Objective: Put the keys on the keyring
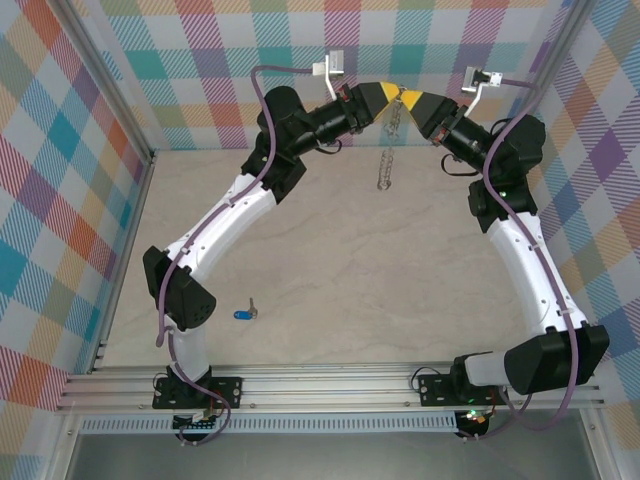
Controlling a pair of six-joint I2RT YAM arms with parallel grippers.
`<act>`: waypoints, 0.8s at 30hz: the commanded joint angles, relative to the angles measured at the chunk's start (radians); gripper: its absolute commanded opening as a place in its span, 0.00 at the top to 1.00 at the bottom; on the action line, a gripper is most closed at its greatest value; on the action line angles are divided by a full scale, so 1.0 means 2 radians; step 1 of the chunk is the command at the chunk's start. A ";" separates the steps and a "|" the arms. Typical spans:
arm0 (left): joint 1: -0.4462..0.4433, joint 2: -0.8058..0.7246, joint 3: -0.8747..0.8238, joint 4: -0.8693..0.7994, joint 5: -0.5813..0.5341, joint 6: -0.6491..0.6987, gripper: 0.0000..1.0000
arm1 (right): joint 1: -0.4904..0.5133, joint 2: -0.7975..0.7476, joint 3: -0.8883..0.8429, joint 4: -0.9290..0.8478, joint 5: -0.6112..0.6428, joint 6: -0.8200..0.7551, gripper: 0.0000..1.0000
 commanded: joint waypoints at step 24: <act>0.014 0.024 0.064 -0.054 0.150 0.071 1.00 | -0.064 -0.044 -0.006 -0.072 -0.083 -0.021 0.44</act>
